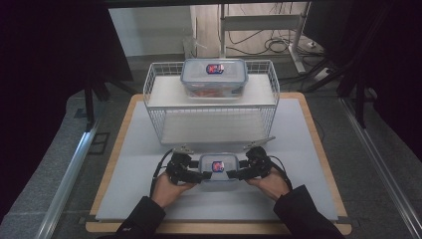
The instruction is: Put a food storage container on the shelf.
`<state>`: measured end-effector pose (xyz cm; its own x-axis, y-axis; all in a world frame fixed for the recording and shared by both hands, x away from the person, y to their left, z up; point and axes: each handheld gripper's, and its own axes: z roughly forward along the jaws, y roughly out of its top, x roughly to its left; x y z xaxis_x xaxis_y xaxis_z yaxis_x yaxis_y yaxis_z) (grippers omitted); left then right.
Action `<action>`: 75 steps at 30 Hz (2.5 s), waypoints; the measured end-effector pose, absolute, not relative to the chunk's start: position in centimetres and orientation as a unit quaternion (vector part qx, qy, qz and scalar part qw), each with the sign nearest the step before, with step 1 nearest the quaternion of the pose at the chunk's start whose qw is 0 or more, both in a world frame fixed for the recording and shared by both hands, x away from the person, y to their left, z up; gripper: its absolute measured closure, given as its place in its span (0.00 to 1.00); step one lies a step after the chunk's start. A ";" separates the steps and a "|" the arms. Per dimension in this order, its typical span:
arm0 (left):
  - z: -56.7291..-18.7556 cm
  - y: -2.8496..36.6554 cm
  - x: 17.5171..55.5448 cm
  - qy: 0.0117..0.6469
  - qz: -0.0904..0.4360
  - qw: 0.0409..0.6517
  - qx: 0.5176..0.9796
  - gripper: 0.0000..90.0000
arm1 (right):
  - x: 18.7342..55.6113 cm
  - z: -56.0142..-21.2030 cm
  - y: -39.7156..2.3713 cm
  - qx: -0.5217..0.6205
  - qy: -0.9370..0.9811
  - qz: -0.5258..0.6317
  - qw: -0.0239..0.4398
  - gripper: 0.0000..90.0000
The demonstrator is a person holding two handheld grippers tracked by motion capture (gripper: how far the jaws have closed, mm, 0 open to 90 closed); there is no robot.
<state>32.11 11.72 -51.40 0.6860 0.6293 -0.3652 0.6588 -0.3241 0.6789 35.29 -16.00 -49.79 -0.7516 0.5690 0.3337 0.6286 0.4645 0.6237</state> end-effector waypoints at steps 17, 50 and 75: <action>-52.5 14.1 30.9 0.402 -0.070 0.494 0.768 0.58 | 34.0 -50.3 -18.3 -0.367 -0.818 -0.434 0.086 0.60; -48.4 15.0 33.3 0.392 -0.084 0.539 0.741 0.60 | 35.0 -46.1 -19.2 -0.364 -0.784 -0.496 0.083 0.65; -39.8 16.0 34.8 0.379 -0.029 0.549 0.744 0.60 | 37.8 -37.8 -17.9 -0.341 -0.776 -0.527 0.057 0.65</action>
